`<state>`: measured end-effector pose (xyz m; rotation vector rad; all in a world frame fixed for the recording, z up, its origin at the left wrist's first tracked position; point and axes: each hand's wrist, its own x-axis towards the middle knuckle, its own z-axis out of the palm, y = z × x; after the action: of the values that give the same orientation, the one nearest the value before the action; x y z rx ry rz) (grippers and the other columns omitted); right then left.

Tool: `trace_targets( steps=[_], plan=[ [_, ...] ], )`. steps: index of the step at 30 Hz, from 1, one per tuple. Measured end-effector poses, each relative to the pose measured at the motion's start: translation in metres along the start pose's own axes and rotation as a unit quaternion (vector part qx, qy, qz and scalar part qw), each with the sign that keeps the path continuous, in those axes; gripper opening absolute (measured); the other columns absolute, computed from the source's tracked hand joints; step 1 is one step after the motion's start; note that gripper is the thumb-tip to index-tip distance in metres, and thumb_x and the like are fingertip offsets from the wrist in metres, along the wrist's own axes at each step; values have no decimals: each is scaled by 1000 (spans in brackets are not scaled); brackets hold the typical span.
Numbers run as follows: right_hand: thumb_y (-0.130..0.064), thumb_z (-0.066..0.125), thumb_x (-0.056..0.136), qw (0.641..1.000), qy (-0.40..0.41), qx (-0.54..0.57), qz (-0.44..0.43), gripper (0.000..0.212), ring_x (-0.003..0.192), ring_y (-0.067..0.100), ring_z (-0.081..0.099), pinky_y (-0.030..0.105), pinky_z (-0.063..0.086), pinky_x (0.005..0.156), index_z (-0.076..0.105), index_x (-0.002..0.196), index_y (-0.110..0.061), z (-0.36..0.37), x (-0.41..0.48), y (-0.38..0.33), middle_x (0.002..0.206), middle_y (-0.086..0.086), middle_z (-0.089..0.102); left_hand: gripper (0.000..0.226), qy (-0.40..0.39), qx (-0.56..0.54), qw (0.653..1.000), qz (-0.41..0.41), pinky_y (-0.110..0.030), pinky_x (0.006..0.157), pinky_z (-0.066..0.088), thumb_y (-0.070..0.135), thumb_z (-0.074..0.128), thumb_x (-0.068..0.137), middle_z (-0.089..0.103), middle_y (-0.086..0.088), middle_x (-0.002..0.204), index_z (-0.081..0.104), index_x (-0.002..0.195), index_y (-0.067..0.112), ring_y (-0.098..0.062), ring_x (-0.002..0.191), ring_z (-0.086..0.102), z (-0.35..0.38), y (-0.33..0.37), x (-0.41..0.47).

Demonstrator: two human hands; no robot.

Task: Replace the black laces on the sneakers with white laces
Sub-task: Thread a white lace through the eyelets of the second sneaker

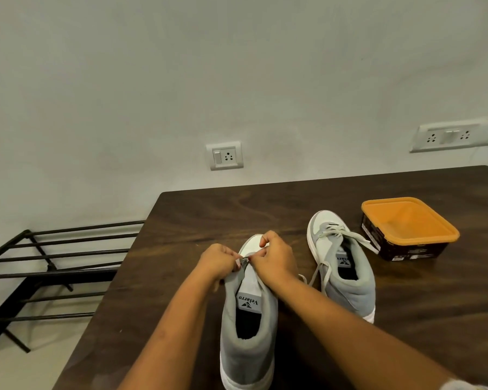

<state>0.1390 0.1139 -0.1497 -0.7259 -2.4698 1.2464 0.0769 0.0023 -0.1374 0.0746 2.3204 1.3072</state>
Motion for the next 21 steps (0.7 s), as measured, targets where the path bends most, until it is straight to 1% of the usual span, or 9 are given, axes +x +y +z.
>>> trace_targets(
  steps=[3, 6, 9, 11, 15, 17, 19, 21],
  plan=[
    [-11, 51, 81, 999, 29, 9, 15, 14, 79, 26, 55, 29, 35, 60, 44, 84, -23, 3, -7, -1, 83, 2, 59, 21, -3, -1, 1000, 1, -19, 52, 38, -8, 56, 78, 64, -13, 79, 73, 88, 0, -20, 68, 53, 0, -1, 0],
    [-12, 51, 82, 999, 39, 24, 25, 10, 78, 22, 52, 28, 35, 62, 47, 83, -21, 2, -11, 0, 83, -2, 55, 21, 0, 7, 1000, 6, -23, 58, 42, -8, 57, 76, 66, -15, 81, 74, 83, 3, -22, 72, 56, 2, -1, 0],
    [-14, 54, 80, 999, 15, 28, 35, 11, 79, 22, 56, 28, 40, 62, 48, 77, -23, 1, -10, 2, 83, -2, 60, 22, 10, 37, 999, 13, -24, 58, 43, -4, 57, 76, 66, -14, 81, 74, 80, 8, -23, 72, 56, 3, 0, 0],
    [-16, 57, 79, 999, -11, 14, 38, 10, 82, 22, 60, 28, 43, 63, 50, 76, -24, -2, -7, 2, 85, -1, 64, 21, 16, 62, 998, 27, -22, 57, 43, 0, 57, 80, 64, -11, 82, 74, 83, 10, -23, 74, 56, 4, 1, 0],
    [-22, 63, 74, 997, -70, -34, 27, 12, 85, 19, 62, 26, 42, 64, 52, 72, -25, -10, -4, -2, 88, -4, 67, 22, 32, 102, 993, 50, -23, 62, 43, 3, 55, 83, 66, -11, 91, 74, 90, 12, -19, 79, 57, 4, 4, -3],
    [-23, 66, 73, 994, -93, -47, 23, 16, 86, 20, 62, 26, 42, 66, 50, 71, -25, -12, -5, -5, 87, -6, 65, 23, 30, 115, 992, 50, -23, 60, 44, 3, 55, 83, 65, -10, 88, 74, 89, 12, -19, 78, 57, 3, 5, -5],
    [-22, 64, 74, 994, -94, -51, 19, 15, 84, 21, 59, 26, 39, 66, 50, 74, -24, -13, -7, -7, 86, -6, 61, 22, 21, 129, 990, 50, -22, 53, 45, 3, 55, 82, 64, -9, 84, 75, 89, 12, -20, 76, 56, 2, 7, -6],
    [-19, 59, 78, 995, -79, -60, 11, 11, 81, 22, 54, 27, 36, 65, 50, 82, -24, -13, -11, -8, 87, -5, 58, 22, 12, 143, 988, 48, -23, 51, 45, 5, 56, 83, 64, -9, 84, 75, 89, 13, -20, 75, 55, 1, 7, -7]
  ],
)
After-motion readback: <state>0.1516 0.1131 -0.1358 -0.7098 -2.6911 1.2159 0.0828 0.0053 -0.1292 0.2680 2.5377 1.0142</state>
